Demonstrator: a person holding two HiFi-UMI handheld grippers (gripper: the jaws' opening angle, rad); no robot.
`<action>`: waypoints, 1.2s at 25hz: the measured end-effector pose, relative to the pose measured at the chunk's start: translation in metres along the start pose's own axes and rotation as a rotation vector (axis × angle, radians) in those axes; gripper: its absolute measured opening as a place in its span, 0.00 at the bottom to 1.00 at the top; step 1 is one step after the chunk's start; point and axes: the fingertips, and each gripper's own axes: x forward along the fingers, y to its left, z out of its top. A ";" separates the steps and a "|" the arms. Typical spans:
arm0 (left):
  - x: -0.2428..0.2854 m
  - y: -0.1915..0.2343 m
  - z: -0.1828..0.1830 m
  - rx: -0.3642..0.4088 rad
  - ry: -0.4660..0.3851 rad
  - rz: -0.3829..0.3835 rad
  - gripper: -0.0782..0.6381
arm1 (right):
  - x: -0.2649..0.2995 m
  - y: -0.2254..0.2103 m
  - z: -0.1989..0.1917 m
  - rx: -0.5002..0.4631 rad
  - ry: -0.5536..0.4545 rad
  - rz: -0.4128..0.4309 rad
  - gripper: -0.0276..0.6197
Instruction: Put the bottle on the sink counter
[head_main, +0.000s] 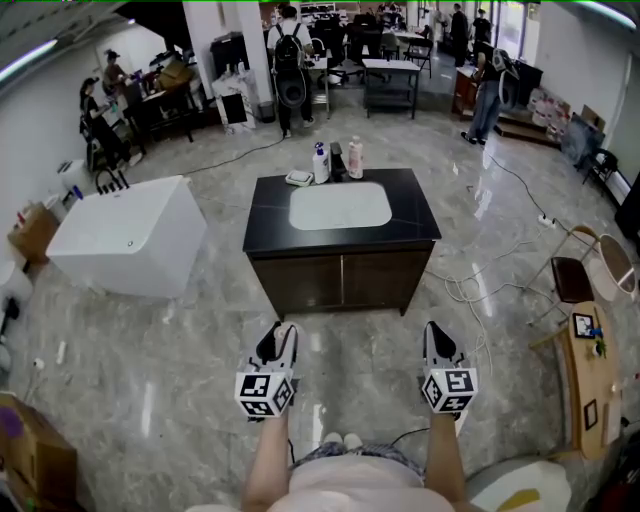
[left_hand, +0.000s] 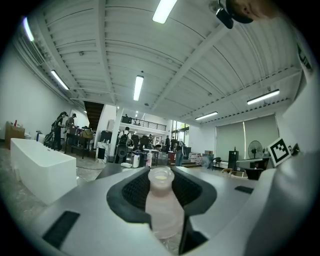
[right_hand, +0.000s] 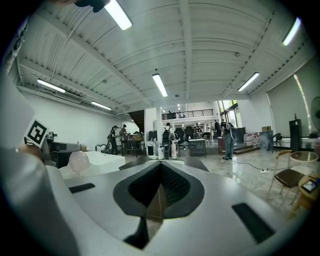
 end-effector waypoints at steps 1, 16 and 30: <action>0.001 0.001 0.000 -0.003 0.000 0.000 0.31 | 0.001 -0.001 0.000 0.007 -0.002 -0.005 0.07; 0.025 0.033 0.001 0.003 -0.016 -0.034 0.31 | 0.034 0.016 -0.002 0.033 -0.049 -0.038 0.07; 0.068 0.062 -0.003 0.004 -0.004 -0.039 0.31 | 0.076 0.009 -0.010 0.053 -0.043 -0.063 0.07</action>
